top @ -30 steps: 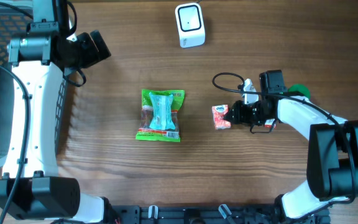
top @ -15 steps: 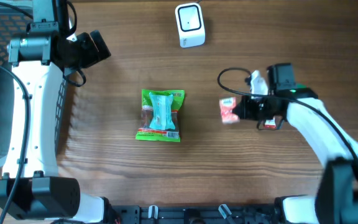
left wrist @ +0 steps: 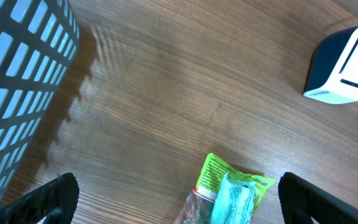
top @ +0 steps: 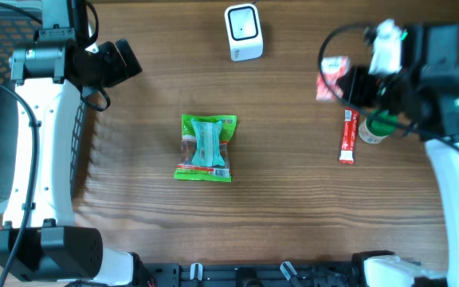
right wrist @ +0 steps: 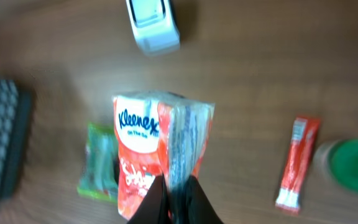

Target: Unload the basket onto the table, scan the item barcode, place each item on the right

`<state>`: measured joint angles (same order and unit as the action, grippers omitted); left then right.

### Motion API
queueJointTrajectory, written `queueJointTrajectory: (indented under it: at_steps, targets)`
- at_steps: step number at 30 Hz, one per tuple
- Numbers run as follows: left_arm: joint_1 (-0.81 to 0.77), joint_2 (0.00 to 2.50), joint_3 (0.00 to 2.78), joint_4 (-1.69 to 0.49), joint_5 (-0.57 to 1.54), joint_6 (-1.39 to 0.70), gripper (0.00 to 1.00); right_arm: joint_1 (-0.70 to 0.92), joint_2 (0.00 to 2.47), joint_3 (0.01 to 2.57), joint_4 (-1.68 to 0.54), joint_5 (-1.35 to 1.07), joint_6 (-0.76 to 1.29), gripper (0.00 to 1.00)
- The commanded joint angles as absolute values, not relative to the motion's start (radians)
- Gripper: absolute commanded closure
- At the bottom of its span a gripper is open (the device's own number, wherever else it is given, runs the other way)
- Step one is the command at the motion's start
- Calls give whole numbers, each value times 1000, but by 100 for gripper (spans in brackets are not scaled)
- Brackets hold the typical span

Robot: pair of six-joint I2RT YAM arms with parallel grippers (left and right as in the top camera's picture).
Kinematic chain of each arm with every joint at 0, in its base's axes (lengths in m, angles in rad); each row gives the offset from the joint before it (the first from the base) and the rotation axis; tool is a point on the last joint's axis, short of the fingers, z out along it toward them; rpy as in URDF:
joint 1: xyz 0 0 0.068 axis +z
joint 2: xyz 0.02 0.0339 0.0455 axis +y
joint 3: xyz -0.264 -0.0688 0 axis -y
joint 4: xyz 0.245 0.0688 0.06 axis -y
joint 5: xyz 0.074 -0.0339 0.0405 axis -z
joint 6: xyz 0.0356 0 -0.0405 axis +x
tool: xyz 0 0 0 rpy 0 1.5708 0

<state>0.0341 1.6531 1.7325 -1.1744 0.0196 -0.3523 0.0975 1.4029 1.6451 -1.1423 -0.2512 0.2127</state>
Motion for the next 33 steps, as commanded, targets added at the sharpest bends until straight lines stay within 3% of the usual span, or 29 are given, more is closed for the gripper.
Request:
queueJointTrajectory:
  at_steps: [1, 7, 12, 23, 33]
  targets:
    - [37, 1653, 1730, -1172, 14, -337, 0, 128, 1534, 1934, -1262, -131, 246, 96]
    - [37, 1653, 1730, -1172, 14, -337, 0, 216, 1773, 2273, -1398, 21, 247, 96]
    - [37, 1653, 1730, -1172, 13, -336, 0, 302, 1918, 2325, -1370, 169, 243, 96]
    - [37, 1653, 1730, -1172, 14, -337, 0, 492, 2233, 2321, -1060, 484, 177, 96]
    - [37, 1653, 1730, -1172, 14, -337, 0, 502, 2415, 2316, -844, 532, 128, 96]
